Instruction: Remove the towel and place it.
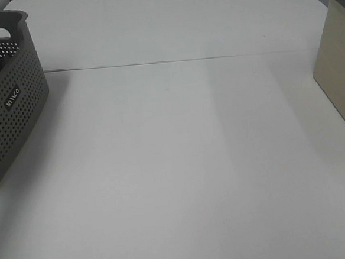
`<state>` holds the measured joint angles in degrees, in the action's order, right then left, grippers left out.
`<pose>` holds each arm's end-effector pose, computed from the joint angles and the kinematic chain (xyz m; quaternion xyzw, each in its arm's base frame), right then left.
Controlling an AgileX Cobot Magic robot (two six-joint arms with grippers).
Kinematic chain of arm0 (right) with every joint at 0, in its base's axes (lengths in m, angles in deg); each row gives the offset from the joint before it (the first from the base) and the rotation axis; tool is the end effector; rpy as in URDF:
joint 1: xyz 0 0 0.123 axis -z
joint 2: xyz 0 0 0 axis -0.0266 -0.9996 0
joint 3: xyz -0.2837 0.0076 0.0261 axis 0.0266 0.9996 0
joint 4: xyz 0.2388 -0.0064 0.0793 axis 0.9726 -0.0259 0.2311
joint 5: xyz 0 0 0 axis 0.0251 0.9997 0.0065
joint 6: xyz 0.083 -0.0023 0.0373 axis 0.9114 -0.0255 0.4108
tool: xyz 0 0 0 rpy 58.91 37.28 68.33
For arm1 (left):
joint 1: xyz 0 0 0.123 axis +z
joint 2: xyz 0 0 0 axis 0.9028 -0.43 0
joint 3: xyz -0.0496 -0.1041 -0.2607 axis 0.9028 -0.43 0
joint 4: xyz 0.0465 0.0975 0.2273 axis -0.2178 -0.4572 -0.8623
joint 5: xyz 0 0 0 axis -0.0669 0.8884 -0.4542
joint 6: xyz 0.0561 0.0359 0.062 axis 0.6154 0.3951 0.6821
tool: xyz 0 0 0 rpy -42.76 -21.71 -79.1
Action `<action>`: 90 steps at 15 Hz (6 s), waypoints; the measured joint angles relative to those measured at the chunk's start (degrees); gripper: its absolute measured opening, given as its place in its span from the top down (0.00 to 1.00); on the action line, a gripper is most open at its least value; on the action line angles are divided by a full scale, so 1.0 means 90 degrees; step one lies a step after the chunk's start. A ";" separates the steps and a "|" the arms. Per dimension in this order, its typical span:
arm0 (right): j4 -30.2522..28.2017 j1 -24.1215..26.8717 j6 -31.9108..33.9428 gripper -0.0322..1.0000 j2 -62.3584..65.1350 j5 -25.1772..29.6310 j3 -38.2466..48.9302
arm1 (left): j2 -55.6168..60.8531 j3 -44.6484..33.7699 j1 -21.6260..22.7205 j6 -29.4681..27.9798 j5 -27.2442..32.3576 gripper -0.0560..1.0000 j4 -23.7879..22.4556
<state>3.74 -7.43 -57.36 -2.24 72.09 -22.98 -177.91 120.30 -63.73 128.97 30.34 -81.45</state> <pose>-0.0069 0.0051 0.2776 -0.1152 0.8447 0.0200 0.5223 0.4086 0.0286 0.3483 0.4076 0.8473 0.2594 0.2204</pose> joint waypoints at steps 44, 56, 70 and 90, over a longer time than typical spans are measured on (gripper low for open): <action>0.9403 -0.2712 -0.8321 0.19 -0.7805 -0.5577 -0.1133 | -0.0025 0.1878 -0.5399 -0.4418 -0.1044 0.95 -0.0267; 0.9441 -0.3119 -0.8314 0.32 -0.9708 -0.6182 -0.2298 | -0.0025 0.1878 -0.5399 -0.4870 -0.1190 0.95 -0.0248; 0.7671 -0.3119 -0.7238 0.96 -0.9715 -0.5698 -0.2298 | -0.0025 0.1878 -0.5399 -0.4870 -0.1184 0.95 -0.0242; -0.2031 -0.2578 0.1216 0.96 -0.9766 0.0719 -0.7703 | -0.0038 0.1878 -0.5265 -0.4348 -0.1235 0.95 -0.2031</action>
<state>-14.53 -30.63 -46.41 -90.13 78.56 -92.31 -178.25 137.20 -111.11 89.84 19.22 -99.73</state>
